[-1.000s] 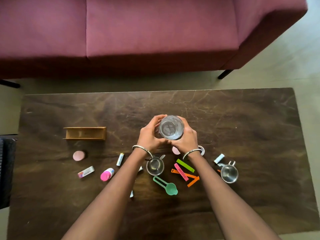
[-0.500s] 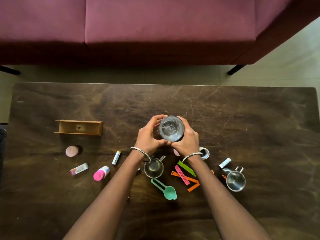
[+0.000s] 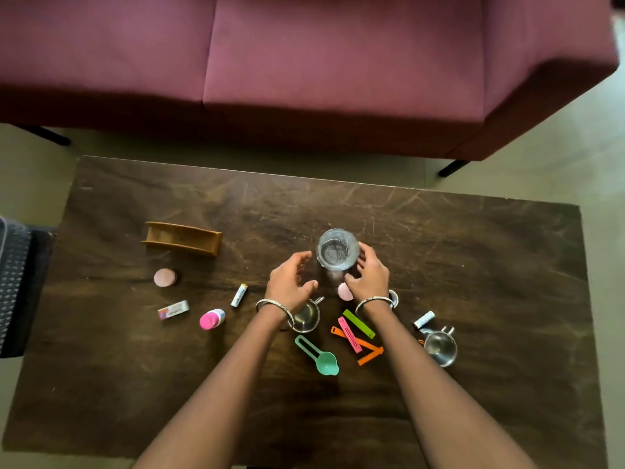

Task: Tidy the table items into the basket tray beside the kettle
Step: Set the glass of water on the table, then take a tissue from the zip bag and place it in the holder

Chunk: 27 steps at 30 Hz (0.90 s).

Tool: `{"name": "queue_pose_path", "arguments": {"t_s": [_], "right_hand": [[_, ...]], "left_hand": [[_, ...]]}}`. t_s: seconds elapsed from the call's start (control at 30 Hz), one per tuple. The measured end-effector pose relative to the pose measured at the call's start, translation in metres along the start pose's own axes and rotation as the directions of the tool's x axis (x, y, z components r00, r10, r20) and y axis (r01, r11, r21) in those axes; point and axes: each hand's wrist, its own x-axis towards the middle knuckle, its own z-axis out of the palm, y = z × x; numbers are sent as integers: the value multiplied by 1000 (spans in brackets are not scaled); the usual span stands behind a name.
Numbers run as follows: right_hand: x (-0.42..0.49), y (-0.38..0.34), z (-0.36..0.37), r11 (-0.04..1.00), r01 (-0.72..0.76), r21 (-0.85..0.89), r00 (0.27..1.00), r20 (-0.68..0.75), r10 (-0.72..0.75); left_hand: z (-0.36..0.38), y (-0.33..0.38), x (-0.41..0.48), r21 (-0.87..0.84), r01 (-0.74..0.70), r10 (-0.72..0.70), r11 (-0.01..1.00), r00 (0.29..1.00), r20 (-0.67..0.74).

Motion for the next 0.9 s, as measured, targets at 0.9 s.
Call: {"name": "queue_pose_path", "arguments": {"t_s": [0.9], "right_hand": [[-266, -190, 97, 950, 308, -49, 951, 29, -307]], "left_hand": [[-186, -71, -284, -352, 70, -279, 934, 757, -591]]}}
